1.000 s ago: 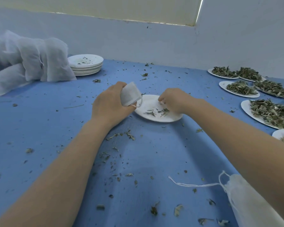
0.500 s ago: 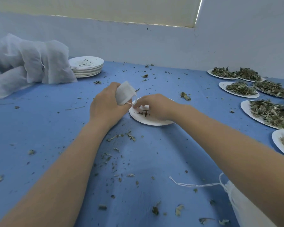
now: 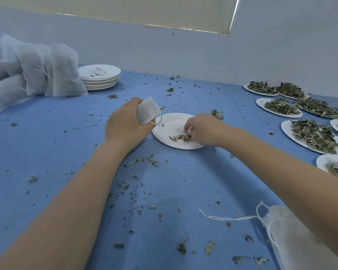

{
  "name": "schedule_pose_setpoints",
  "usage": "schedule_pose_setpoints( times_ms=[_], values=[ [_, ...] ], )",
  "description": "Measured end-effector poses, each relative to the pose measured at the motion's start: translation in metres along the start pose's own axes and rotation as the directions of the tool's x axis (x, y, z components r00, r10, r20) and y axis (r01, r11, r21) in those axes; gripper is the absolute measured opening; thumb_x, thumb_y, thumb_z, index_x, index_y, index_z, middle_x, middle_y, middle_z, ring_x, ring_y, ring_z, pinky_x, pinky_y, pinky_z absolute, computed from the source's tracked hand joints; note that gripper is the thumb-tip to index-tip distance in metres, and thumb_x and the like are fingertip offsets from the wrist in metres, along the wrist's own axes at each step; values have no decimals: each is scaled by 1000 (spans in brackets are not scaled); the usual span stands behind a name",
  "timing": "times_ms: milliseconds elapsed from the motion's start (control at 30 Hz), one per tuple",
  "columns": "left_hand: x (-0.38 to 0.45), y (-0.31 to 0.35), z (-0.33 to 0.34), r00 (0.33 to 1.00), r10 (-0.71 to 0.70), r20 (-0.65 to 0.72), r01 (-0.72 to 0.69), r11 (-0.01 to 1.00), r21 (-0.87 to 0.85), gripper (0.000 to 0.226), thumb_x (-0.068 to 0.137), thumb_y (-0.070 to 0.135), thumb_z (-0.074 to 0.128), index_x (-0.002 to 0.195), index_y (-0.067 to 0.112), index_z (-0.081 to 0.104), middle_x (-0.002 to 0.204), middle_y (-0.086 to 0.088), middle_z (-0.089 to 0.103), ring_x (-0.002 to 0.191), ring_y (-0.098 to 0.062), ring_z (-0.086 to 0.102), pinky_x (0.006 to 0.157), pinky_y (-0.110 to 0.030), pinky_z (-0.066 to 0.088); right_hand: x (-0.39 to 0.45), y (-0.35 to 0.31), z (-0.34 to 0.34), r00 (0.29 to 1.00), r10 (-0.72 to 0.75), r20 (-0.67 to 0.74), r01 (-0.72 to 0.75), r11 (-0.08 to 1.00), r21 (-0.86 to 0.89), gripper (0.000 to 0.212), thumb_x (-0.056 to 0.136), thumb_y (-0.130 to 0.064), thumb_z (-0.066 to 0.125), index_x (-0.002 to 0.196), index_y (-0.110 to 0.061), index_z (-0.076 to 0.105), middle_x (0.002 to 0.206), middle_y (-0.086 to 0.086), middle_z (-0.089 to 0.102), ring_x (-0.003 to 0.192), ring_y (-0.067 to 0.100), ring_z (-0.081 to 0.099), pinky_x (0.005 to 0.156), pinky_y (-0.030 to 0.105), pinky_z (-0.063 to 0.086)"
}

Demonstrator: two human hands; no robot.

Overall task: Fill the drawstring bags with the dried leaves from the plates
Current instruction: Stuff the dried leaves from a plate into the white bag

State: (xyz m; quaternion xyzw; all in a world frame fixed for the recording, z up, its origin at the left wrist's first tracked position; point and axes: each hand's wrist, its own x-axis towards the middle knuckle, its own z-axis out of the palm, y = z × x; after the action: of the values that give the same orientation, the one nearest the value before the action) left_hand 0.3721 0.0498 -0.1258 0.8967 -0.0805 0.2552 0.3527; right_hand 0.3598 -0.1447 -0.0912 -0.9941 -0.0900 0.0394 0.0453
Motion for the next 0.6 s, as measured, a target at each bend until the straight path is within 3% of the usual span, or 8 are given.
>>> schedule_pose_setpoints(
  times_ms=[100,167,333,433,467,500,533,600],
  values=[
    [0,-1,0,1000,3,10,-3,1000,4,43,74,46,62,109,23,53,89,8,48,79,-18,45,67,-29,34,-1,-15,1,998,-63,23,61,993,100,37,95,-8,37,122,-17,61,129,4,55,119,20,46,80,15,31],
    [0,-1,0,1000,5,8,-5,1000,-5,46,72,49,59,109,23,53,89,8,49,79,-18,46,67,-29,35,-1,-16,-4,999,-47,19,44,989,141,38,97,-12,35,127,-19,56,133,1,53,124,18,43,82,17,30],
    [-1,-1,0,1000,15,22,-15,1000,1,47,71,49,60,109,22,52,89,7,50,80,-19,47,67,-30,37,-4,-20,1,1000,1,15,-3,992,123,43,91,-49,50,126,-26,57,124,-2,57,116,15,47,81,20,30],
    [-1,-1,0,1000,15,23,-15,1000,3,45,72,46,62,109,22,52,89,7,50,80,-18,47,67,-30,35,0,-32,10,994,-32,-105,46,991,130,18,90,-25,56,92,-16,72,94,7,69,86,21,59,68,22,38],
    [-1,-1,0,1000,14,23,-14,1000,-2,45,72,46,62,109,22,53,90,7,50,80,-18,47,67,-30,35,-1,-35,11,991,-39,-127,52,993,105,22,89,-13,53,71,-13,67,72,12,62,66,26,52,60,27,36],
    [-1,-1,-1,1000,14,22,-14,1000,-5,44,72,46,62,109,22,53,90,7,51,81,-18,46,67,-30,35,-1,-38,12,990,-31,-139,41,997,73,33,85,-4,50,54,-16,48,55,10,44,52,24,33,52,28,27],
    [-1,-1,-1,1000,15,20,-14,1000,-4,44,72,45,62,109,22,53,90,7,51,81,-19,46,67,-30,35,-3,-40,13,988,-25,-150,34,998,60,37,81,0,48,51,-17,35,52,8,29,51,19,18,51,29,19],
    [-1,-1,0,999,22,24,-22,1000,3,42,74,42,64,109,22,53,90,8,50,80,-18,46,67,-30,35,-4,-39,12,988,-2,-156,15,996,84,27,81,-1,50,56,-10,54,54,15,43,53,20,24,55,32,29]
  ],
)
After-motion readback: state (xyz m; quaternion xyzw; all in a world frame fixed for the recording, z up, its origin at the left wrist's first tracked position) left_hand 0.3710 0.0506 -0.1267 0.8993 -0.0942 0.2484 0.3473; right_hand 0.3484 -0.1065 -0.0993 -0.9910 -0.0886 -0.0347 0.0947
